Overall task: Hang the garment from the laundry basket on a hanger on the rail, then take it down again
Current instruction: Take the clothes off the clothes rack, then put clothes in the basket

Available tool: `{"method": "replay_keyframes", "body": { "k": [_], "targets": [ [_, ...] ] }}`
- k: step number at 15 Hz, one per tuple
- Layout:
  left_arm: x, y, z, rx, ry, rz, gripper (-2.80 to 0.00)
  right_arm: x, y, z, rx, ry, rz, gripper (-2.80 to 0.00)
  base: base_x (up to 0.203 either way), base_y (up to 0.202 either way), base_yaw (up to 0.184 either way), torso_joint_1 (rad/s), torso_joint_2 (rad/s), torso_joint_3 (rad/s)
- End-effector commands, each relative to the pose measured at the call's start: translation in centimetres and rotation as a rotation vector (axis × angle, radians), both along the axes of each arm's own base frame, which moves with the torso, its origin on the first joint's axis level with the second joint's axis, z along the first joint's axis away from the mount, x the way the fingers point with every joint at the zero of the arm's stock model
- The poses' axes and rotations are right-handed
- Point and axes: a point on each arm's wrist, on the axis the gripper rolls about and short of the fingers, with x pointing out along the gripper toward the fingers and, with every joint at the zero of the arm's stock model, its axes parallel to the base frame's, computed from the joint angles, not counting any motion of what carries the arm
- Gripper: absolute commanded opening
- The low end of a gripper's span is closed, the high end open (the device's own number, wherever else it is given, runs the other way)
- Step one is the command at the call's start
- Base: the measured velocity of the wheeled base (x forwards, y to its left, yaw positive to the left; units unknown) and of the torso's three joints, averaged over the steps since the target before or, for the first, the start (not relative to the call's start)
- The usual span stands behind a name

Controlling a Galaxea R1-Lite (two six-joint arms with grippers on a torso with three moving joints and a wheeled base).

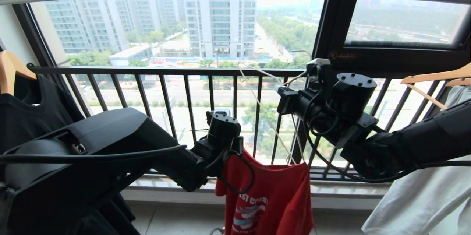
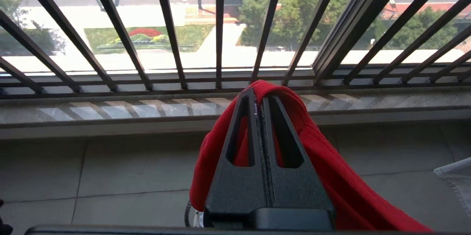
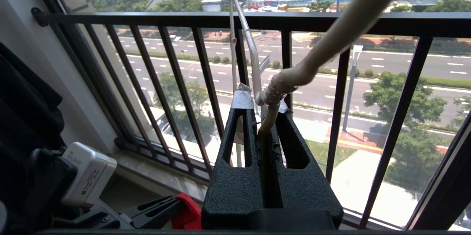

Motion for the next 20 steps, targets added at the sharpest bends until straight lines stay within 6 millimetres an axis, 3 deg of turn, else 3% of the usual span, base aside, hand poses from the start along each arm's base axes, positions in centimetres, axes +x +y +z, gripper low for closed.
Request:
{"method": "replay_keyframes", "body": {
  "k": [1,3,8,12,20],
  "targets": [
    [-1.7,-0.7,0.2,0.003,0.007,-0.041,-2.8,-0.1,-0.3,0.8,0.015,-0.024,-0.013,-2.8,0.0,0.0,0.0,0.0,0.0,0.0],
    [-4.0,-1.0,1.8,-0.021,0.011,-0.122,-2.8,0.3,0.8,-0.6,0.0,0.004,-0.024,-2.8,0.0,0.0,0.0,0.0,0.0,0.0],
    [-7.0,-0.5,3.1,-0.052,0.046,-0.284,-2.8,1.0,1.1,0.6,0.038,-0.046,-0.12,-2.8,0.0,0.0,0.0,0.0,0.0,0.0],
    [-6.1,-0.7,1.9,-0.034,0.064,-0.274,-2.8,0.9,0.4,0.1,-0.076,-0.064,-0.15,-2.8,0.0,0.0,0.0,0.0,0.0,0.0],
    [-3.3,-0.7,-3.5,0.076,0.131,-0.223,-2.8,1.0,-0.2,-0.1,-0.142,-0.067,-0.184,-2.8,0.0,0.0,0.0,0.0,0.0,0.0]
  ]
}}
